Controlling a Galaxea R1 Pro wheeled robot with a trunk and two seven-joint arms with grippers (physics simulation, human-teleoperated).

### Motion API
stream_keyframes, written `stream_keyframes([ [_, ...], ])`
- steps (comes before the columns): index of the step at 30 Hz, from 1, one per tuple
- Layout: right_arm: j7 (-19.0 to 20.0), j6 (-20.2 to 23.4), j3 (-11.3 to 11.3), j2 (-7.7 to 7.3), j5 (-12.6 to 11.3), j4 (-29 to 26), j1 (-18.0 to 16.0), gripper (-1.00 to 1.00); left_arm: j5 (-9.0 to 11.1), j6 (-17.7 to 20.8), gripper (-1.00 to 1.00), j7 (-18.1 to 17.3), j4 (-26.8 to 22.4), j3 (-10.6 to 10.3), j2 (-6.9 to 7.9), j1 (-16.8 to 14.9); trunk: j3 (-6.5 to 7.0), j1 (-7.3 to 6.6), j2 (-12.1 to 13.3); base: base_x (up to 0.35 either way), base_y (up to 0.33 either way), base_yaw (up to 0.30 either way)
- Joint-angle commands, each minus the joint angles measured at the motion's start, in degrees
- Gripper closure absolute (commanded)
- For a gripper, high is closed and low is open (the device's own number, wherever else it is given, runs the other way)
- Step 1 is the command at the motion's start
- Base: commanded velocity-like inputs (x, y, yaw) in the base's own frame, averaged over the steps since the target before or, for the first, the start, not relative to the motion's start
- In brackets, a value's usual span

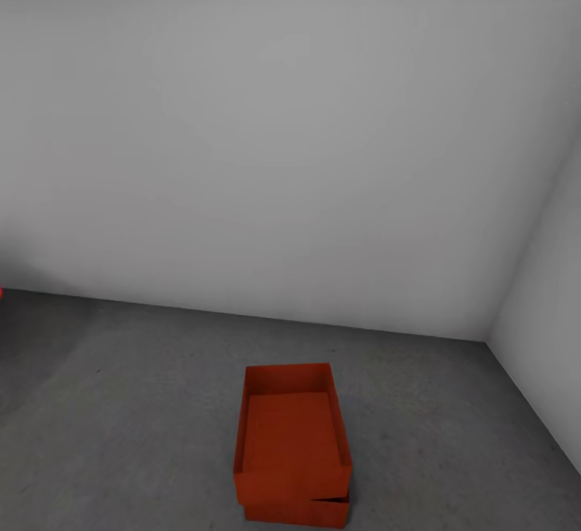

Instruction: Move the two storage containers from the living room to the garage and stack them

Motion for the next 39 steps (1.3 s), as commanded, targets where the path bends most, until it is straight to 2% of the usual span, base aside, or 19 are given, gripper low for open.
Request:
stream_keyframes([
  [1,-0.1,-0.3,0.5,0.06,-0.5,0.2,-0.1,-1.0,0.5,0.2,-1.0,0.1,0.0,-0.2,0.03,0.0,-0.06,0.0,0.0,0.0,0.0,0.0],
  [39,-0.1,-0.4,0.5,-0.08,-0.5,0.1,-0.1,-1.0,0.5,0.2,-1.0,0.1,0.0,-0.2,0.01,0.0,0.11,0.0,0.0,0.0,0.0,0.0],
])
